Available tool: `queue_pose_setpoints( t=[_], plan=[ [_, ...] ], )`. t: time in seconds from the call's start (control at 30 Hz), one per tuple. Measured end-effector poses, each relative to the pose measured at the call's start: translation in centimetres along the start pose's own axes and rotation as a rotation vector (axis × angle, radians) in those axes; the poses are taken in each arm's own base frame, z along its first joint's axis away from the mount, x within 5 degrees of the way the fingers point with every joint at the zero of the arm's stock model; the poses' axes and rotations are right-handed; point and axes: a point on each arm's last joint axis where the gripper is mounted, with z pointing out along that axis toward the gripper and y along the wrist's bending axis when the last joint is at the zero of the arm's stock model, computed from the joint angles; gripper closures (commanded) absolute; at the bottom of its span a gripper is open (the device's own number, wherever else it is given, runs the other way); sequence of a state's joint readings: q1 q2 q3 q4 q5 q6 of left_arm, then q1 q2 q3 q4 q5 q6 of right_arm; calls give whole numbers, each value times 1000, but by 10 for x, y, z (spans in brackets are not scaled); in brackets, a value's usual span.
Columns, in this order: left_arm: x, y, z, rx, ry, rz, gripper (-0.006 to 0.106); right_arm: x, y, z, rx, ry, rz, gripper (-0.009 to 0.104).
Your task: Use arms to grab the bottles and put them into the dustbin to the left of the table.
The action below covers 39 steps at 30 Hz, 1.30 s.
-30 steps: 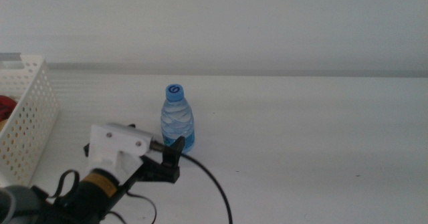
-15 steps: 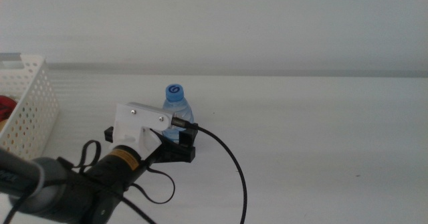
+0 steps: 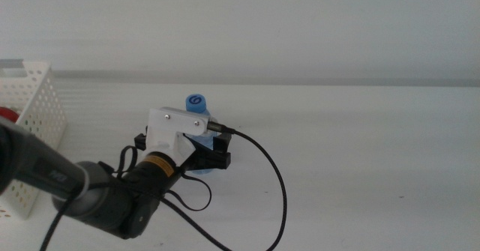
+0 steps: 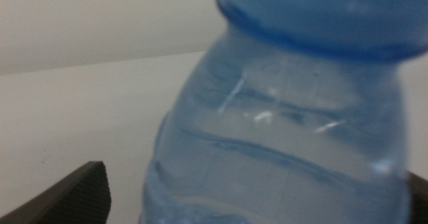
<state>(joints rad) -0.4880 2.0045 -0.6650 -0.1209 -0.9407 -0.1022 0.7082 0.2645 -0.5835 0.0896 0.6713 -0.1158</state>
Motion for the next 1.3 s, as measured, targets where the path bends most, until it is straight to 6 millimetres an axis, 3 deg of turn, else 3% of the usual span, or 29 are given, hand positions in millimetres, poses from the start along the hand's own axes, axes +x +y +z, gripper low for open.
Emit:
queue_pose_setpoints(
  t=[0.1, 0.2, 0.23, 0.43, 0.63, 0.8, 1.07, 1.3],
  plan=[
    [4, 0, 7, -1, 6, 1, 9, 0, 0, 0, 0, 0, 0, 9],
    [5, 0, 11, -2, 4, 17, 20, 0, 0, 0, 0, 0, 0, 9],
    [4, 0, 11, -3, 0, 25, 29, 0, 0, 0, 0, 0, 0, 9],
    [0, 4, 12, 1, -13, 54, 102, 0, 0, 0, 0, -2, 0, 9],
    [-16, 10, -19, -58, 116, 87, 102, 0, 0, 0, 0, -2, 0, 9],
    [-60, 9, -54, -101, 145, 116, 102, 0, 0, 0, 0, -2, 0, 9],
    [-109, 1, -108, -57, 112, 151, 102, 0, 0, 0, 0, -2, 0, 9],
    [-129, -9, -135, 34, 116, 176, 102, 0, 0, 0, 0, -2, 0, 9]
  ],
)
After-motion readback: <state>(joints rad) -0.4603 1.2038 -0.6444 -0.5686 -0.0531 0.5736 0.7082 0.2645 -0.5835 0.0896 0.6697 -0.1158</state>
